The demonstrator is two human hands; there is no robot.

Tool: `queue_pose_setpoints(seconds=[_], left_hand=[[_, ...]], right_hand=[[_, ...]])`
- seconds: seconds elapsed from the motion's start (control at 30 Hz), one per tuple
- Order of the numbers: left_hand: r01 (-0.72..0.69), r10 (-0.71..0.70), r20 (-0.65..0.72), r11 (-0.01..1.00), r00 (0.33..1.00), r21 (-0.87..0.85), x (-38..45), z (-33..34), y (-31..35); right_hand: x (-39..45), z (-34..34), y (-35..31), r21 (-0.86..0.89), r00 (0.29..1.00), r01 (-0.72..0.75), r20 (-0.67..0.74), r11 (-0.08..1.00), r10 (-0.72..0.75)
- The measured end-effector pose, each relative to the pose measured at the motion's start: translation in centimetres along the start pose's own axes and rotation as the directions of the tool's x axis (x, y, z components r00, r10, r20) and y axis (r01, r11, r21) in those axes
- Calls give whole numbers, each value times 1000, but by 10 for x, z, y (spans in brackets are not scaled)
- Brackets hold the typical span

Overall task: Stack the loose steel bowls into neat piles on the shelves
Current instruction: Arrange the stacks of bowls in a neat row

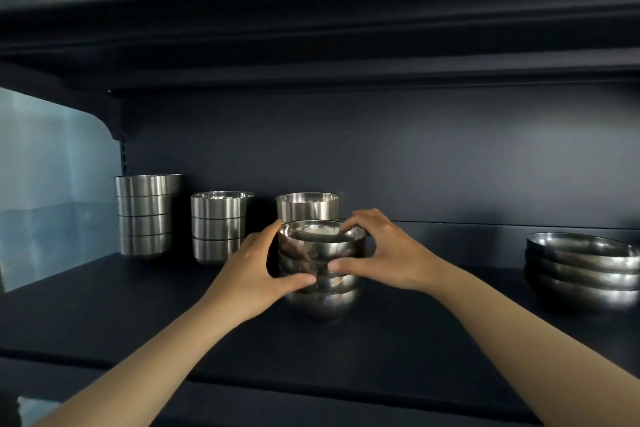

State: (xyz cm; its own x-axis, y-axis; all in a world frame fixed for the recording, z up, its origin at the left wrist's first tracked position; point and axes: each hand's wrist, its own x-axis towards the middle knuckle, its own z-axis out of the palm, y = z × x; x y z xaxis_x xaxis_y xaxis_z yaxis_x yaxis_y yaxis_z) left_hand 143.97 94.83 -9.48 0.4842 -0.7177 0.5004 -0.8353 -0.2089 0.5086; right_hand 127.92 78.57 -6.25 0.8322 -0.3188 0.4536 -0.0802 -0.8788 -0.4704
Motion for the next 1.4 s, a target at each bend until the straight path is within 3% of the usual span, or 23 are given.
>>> queue_pose_setpoints(seconds=[0.3,0.6,1.0,1.23,1.4], left_hand=[[117,-19,304,945,952,-305,-2,20,-21],[144,-14,295,893,955,-426,9,43,-10],[143,35,353,873,935,-466,81,106,41],[217,5,389,823,921,-525,111,139,25],[207,-4,355,819,935,-536,116,148,17]], right_hand=[[0,7,3,-25,999,-36,-21,999,36],[-12,10,15,111,990,-115,-71,987,123],[-2,-43,89,97,959,-199,-187,975,214],[22,-33,126,84,958,-191,-201,978,205],[24,-26,135,184,946,-189,-231,965,229]])
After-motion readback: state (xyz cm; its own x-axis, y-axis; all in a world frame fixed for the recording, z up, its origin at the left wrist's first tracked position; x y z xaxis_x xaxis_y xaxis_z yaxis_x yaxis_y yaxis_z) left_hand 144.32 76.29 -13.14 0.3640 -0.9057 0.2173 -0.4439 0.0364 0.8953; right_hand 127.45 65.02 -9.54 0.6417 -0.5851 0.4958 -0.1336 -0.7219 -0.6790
